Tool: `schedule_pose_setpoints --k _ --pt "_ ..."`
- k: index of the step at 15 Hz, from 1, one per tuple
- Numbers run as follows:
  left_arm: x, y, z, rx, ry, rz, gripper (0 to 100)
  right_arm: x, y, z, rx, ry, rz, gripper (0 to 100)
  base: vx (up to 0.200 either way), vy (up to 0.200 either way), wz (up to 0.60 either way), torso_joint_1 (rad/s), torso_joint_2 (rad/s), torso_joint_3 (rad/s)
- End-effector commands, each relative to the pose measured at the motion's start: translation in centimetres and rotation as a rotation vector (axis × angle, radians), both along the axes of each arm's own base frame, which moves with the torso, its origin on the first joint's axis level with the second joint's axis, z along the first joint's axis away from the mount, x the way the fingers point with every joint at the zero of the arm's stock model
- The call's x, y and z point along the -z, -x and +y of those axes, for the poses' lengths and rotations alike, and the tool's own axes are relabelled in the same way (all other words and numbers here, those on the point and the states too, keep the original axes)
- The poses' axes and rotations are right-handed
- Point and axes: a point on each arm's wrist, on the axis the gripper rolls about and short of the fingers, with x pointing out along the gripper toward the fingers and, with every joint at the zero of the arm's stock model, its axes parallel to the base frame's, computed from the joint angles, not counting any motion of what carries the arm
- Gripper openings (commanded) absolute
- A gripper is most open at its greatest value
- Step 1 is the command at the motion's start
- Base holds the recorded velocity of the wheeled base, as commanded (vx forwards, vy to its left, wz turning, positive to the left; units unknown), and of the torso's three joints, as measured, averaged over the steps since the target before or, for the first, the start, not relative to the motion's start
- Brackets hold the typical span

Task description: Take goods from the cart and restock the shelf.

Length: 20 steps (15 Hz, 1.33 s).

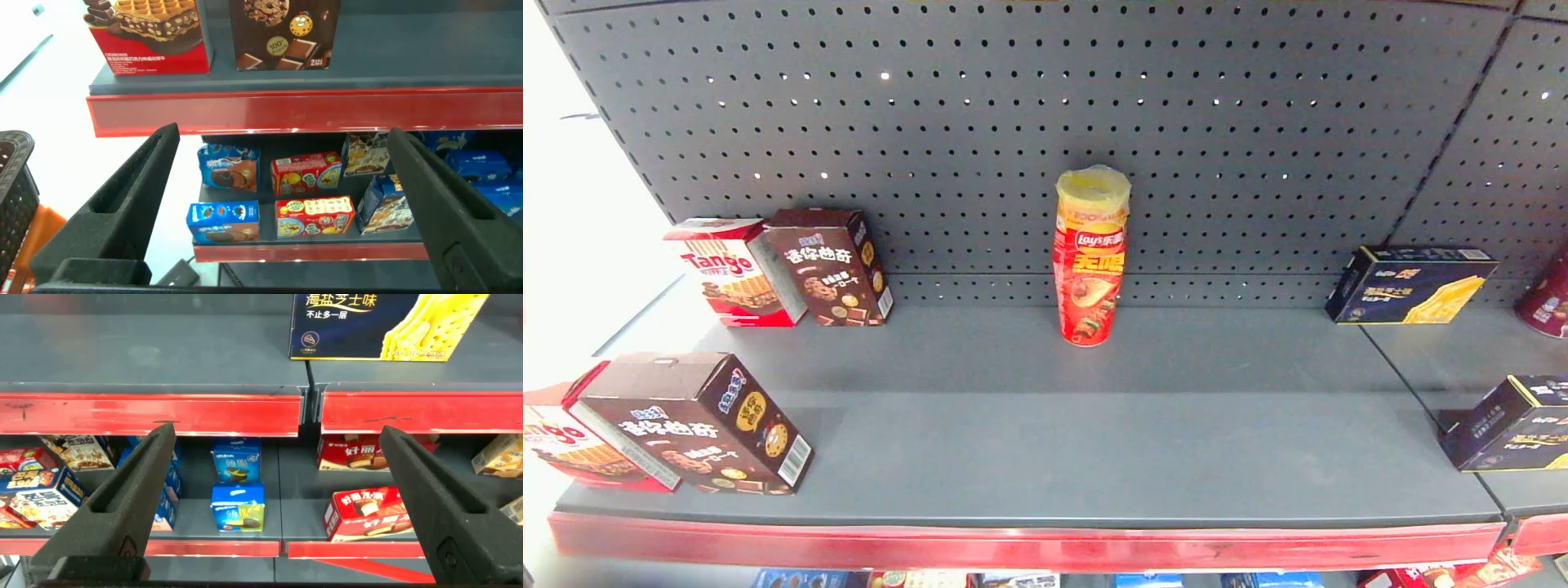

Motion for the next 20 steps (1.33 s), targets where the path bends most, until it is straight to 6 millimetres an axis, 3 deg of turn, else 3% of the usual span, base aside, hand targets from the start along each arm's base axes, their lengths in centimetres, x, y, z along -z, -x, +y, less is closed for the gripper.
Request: schedule_pose_setpoints --k 1,16,20 --pt "-0.01 -0.01 0.0 0.0 0.0 0.001 100 -0.01 -0.01 0.0 0.001 0.0 0.001 100 0.0 0.0 0.0 0.0 0.0 0.0" --pt "-0.01 -0.01 0.0 0.002 0.0 0.001 100 -0.01 -0.01 0.0 0.002 -0.001 0.001 100 0.0 0.0 0.0 0.0 0.0 0.0" --pt "-0.01 -0.01 0.0 0.002 0.002 0.001 100 -0.01 -0.01 0.0 0.001 -0.001 0.001 100 0.0 0.0 0.6 0.0 0.0 0.0"
